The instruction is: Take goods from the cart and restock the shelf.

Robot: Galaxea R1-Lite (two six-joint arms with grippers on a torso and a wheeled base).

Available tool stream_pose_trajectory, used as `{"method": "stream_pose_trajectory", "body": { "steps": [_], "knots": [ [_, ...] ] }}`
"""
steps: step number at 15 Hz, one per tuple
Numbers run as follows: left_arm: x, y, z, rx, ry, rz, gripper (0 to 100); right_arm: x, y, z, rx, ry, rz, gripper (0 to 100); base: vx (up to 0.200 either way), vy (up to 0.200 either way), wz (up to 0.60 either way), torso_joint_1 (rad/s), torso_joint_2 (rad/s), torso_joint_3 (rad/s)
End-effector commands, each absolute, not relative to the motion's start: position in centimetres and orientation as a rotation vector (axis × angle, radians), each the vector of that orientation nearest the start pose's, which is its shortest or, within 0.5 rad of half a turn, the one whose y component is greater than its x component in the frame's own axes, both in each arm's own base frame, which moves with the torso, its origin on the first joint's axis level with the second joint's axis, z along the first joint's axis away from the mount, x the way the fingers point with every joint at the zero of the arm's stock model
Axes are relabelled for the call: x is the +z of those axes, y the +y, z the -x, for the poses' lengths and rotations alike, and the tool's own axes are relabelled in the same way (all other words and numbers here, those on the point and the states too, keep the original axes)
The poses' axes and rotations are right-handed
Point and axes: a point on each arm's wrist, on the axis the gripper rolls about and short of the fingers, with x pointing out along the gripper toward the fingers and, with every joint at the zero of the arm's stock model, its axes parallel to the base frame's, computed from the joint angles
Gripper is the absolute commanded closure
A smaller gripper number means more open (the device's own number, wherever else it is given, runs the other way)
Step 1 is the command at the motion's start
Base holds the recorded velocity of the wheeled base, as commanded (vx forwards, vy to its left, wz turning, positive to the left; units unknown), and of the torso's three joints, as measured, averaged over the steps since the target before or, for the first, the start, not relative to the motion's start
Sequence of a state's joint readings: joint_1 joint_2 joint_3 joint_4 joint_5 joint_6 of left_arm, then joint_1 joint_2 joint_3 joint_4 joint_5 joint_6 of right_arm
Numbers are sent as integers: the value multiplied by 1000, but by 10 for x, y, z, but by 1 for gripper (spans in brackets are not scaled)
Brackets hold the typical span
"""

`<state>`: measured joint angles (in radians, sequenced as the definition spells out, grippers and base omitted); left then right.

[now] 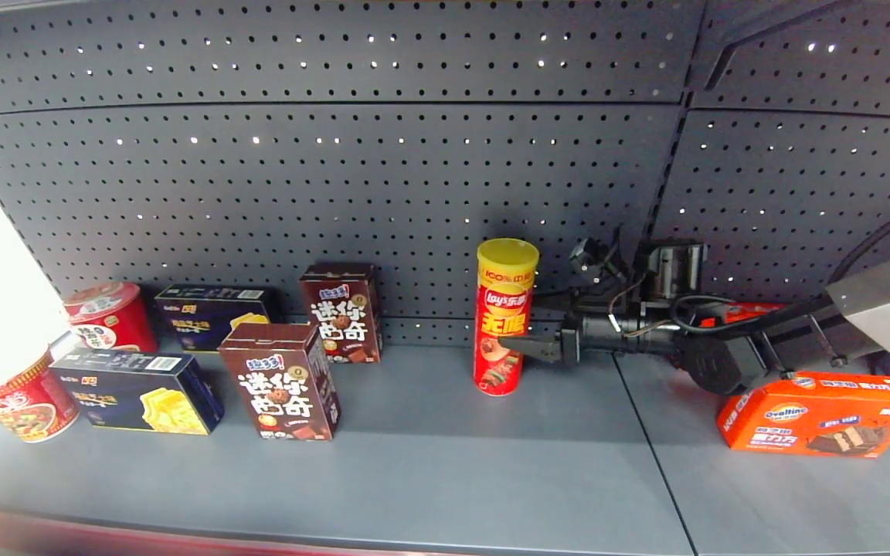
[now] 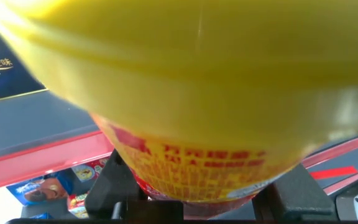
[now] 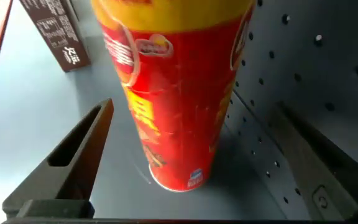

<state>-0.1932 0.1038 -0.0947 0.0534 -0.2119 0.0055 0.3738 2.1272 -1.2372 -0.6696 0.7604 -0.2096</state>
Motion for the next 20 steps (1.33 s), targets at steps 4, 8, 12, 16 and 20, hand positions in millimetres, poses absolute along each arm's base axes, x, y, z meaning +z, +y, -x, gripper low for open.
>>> {"method": "stream_pose_trajectory", "body": {
  "steps": [4,8,12,16,20],
  "knots": [
    [95,-1,21,-400,74,-6,100,124,177,-403,1182,130,132,0,0,0,0,0,0,0],
    [91,-1,20,-399,88,-6,100,114,183,-412,1196,127,129,0,0,0,0,0,0,0],
    [89,-1,19,-399,96,-5,100,106,187,-420,1195,127,127,0,0,0,0,0,0,0],
    [86,-1,19,-397,105,-5,100,106,190,-421,1208,103,132,0,0,0,0,0,0,0],
    [85,-1,19,-399,107,-5,100,132,186,-398,1193,83,139,0,0,0,0,0,0,0]
  ]
}}
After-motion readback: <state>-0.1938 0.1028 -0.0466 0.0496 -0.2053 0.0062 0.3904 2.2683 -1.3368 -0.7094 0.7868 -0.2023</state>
